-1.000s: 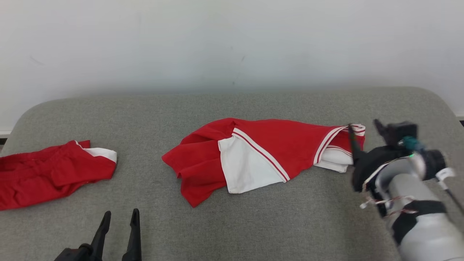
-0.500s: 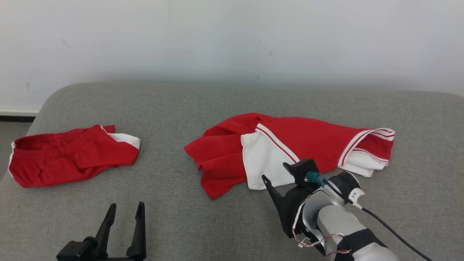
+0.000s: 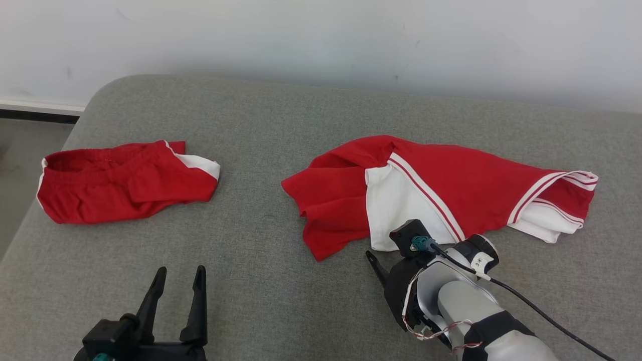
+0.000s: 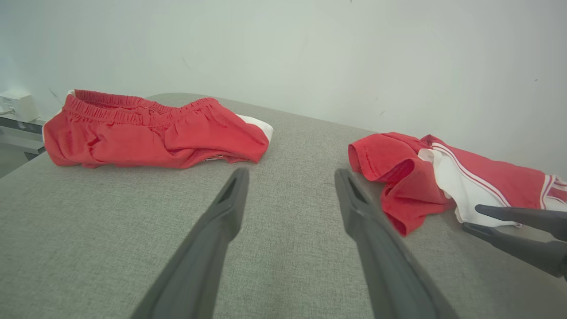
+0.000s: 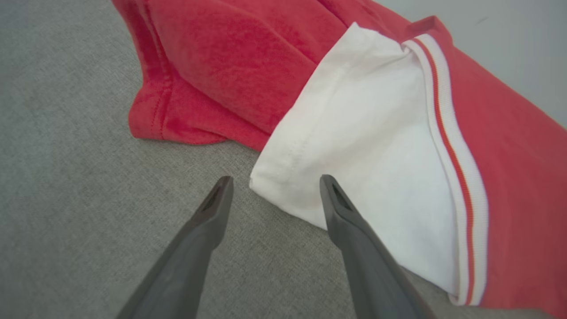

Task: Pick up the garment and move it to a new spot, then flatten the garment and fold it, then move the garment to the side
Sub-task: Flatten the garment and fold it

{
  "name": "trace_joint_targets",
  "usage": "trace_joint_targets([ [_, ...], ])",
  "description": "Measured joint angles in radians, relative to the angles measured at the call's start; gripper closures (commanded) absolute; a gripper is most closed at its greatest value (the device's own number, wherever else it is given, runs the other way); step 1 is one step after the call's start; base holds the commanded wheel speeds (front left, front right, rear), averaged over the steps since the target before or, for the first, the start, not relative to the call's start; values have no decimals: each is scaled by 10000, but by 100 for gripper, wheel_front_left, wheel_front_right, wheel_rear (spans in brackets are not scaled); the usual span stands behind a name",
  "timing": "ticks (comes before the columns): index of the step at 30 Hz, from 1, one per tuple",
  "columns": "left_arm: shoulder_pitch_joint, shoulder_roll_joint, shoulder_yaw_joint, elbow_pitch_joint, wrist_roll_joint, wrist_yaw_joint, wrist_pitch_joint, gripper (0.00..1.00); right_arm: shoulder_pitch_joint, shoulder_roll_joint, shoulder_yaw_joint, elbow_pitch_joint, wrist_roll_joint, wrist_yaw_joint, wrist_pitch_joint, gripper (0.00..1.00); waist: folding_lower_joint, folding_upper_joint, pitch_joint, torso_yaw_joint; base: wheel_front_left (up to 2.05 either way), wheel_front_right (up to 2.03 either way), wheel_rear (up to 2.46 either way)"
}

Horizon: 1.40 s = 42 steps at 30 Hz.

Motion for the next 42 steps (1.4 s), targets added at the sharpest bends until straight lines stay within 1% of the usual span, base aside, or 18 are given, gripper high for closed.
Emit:
trace_joint_targets([
  [4, -114, -29, -21, 38, 13, 0, 0, 0, -65, 0, -299, 209, -182, 0, -146, 0, 0, 0, 101, 56, 0, 0, 0],
  [5, -134, -35, -21, 42, 19, 0, 0, 0, -85, 0, -416, 259, -247, -2, -209, 10, 0, 0, 117, 55, 0, 0, 0],
  [6, -141, -36, -21, 48, 25, 0, 0, 0, -95, -2, -520, 278, -309, -2, -307, 40, 1, 0, 125, 48, 0, 0, 0],
  [7, -149, -42, -17, 58, 25, 0, 0, 0, -106, -4, -629, 288, -370, -2, -412, 58, 1, 0, 128, 38, 0, 0, 0],
  [8, -154, -48, -13, 65, 27, 0, 0, 0, -121, -4, -715, 293, -431, -2, -485, 100, 0, 0, 128, 26, 0, 0, 0],
  [12, -169, -61, 50, 104, 58, 0, 0, 0, -127, -4, -1047, 282, -552, -2, -851, 100, 1, 0, 89, -55, 0, 0, 0],
  [16, -158, -63, 155, 123, 69, 0, 0, 0, -65, -4, -1164, 180, -598, -2, -1066, 100, 0, 0, 2, -146, 0, 0, 0],
  [23, 105, -13, 316, 102, 67, 0, 0, 0, 497, -8, -897, -104, -491, -2, -1104, 100, 0, 0, -298, -533, 0, 0, 0],
  [24, 105, -13, 318, 84, 67, 0, 0, 0, 558, -8, -834, -245, -378, -2, -1137, 73, -1, 0, -344, -575, 0, 0, 0],
  [25, 105, -15, 293, 71, 65, 0, 0, 0, 631, -8, -740, -349, -282, -2, -1133, 10, 0, 0, -386, -605, 0, 0, 0],
  [26, 105, -19, 249, 59, 61, 0, 0, 0, 713, -6, -648, -431, -192, 0, -1120, 0, 0, 0, -425, -624, 0, 0, 0],
  [30, 104, -25, 15, 56, 59, 0, 0, 0, 914, -2, -447, -686, 10, -2, -1039, 0, 0, 0, -497, -537, 0, 0, 0],
  [33, 104, -19, -138, 42, 35, 0, 0, 0, 965, -4, -499, -690, -8, 0, -999, 0, 0, 0, -475, -370, 0, 0, 0],
  [42, 46, 12, -328, 98, -15, 0, 0, 0, 825, -6, -1235, -240, -614, -2, -909, 0, 0, 0, -166, 127, 0, 0, 0],
])
